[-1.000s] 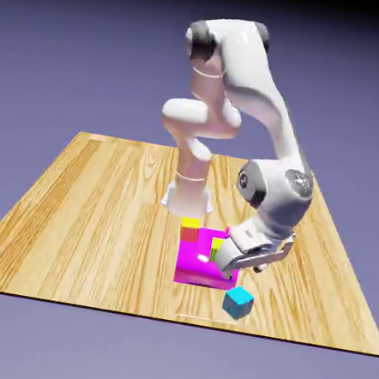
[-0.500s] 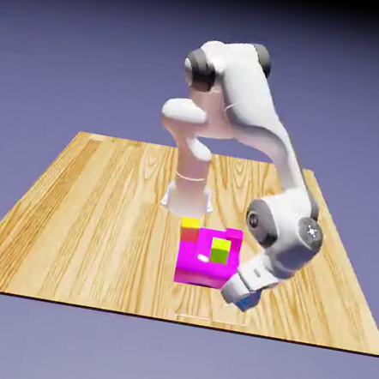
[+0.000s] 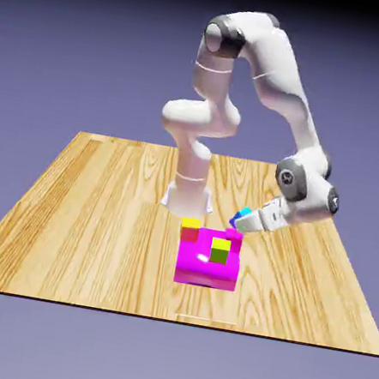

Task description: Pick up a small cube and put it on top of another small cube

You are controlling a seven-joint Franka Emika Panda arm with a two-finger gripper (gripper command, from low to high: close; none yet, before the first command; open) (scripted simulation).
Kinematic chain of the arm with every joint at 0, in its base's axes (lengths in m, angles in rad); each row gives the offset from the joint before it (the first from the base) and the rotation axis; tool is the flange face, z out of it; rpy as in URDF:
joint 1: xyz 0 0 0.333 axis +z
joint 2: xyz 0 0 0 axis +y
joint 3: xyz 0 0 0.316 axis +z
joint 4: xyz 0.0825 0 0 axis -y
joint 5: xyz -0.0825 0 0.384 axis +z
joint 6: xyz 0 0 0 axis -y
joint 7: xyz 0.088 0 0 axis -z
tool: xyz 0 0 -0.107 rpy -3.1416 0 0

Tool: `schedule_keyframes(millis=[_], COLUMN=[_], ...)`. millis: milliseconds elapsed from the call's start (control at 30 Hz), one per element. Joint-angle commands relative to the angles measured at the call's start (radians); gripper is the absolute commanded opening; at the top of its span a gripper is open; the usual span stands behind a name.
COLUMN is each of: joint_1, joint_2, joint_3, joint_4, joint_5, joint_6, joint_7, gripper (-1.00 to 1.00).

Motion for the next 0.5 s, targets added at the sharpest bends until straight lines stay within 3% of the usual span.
schedule_keyframes(millis=[0, 333, 467], joint_1=[-0.007, -0.197, -0.198], joint_2=[-0.036, -0.384, -0.331], joint_3=[-0.031, -0.333, -0.333], joint_4=[-0.019, -0.122, -0.199], joint_5=[0.029, 0.163, 0.161], joint_6=[0.001, 0.188, 0.318], joint_7=[-0.020, 0.010, 0.013], gripper=[-1.00, -1.00, -1.00])
